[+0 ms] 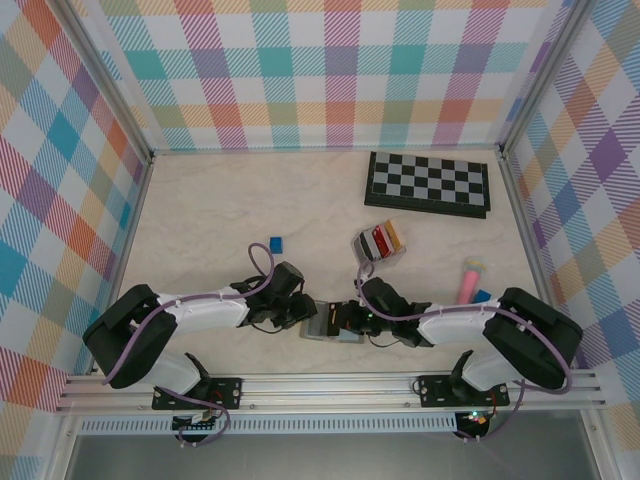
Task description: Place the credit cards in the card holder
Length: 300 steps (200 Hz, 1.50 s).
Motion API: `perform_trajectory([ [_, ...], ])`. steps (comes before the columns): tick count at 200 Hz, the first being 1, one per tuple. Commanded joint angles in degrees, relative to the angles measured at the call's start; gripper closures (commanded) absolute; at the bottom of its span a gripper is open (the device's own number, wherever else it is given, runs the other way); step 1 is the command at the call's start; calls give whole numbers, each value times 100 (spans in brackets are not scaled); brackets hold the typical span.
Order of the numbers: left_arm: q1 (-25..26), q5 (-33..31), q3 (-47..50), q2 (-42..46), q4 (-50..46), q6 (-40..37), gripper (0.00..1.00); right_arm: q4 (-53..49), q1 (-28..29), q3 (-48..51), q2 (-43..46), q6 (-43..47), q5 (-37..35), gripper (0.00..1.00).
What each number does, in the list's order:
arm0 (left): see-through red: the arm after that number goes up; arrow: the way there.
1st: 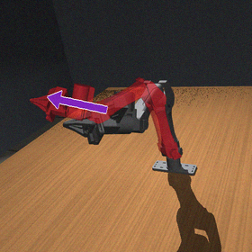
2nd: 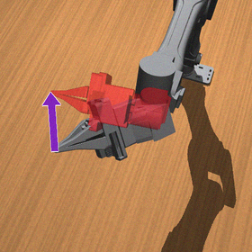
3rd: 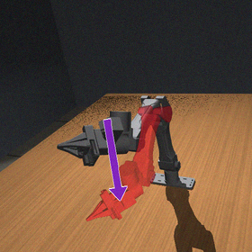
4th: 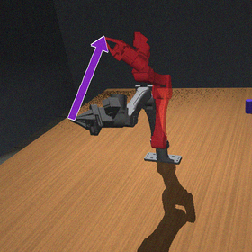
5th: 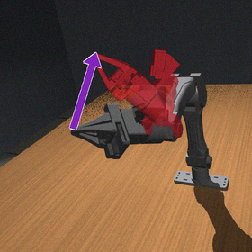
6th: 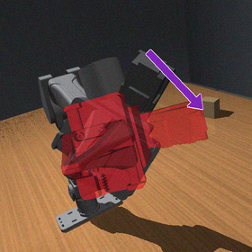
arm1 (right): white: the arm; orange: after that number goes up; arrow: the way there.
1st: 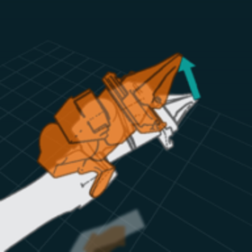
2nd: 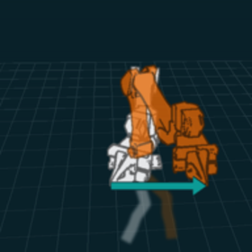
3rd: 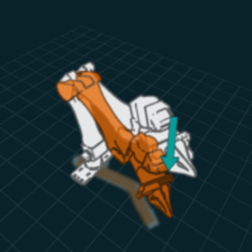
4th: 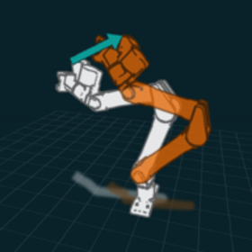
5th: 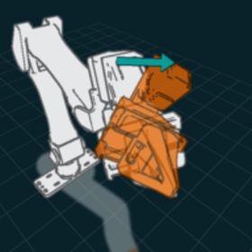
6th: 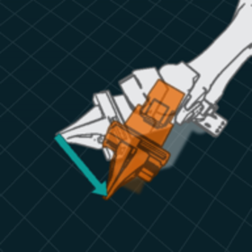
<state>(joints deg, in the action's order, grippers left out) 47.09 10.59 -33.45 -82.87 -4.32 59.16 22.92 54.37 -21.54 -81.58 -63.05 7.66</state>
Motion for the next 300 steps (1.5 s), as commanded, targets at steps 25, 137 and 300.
perform_trajectory([
  [25,148,286,136,-17,629,-25,62,353,56,-434,-743,-113,189,88],
  [137,143,-216,246,301,208,25,65,-1029,-123,-340,-64,502,346,87],
  [300,149,-147,321,366,397,178,70,190,-7,-514,-882,-35,671,85],
])
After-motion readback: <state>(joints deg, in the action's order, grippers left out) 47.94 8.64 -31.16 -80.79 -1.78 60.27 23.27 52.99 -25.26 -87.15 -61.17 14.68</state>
